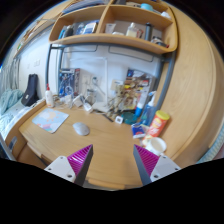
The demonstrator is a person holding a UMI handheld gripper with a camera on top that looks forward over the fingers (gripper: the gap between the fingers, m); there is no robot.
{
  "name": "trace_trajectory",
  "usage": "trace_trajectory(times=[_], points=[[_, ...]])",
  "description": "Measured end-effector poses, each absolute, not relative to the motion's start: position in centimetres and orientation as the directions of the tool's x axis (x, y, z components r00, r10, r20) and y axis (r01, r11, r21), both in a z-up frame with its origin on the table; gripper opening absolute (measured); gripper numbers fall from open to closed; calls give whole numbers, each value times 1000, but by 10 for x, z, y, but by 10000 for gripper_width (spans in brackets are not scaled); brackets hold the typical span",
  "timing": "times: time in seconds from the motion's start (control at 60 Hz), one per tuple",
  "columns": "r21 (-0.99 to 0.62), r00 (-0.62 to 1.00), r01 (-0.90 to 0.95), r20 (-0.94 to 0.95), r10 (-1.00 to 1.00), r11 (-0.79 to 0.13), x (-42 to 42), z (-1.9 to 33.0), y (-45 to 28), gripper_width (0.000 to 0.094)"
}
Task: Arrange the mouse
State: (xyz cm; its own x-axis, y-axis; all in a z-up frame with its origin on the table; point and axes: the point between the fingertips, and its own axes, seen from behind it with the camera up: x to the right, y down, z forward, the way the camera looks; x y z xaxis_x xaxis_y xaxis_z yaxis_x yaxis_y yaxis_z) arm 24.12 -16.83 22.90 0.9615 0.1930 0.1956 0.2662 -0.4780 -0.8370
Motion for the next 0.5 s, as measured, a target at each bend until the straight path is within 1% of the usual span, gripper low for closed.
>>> trace_trajectory(times=[0.2,0.267,0.35,0.5], points=[[-796,957,268,153,248,-543,167,168,-153,816],[-795,956,265,145,254,-545,142,153,-139,816],[-779,960,260,145,240,-571,121,134,-117,815],[-771,968,246,168,185,-587,105,121,-62,814]])
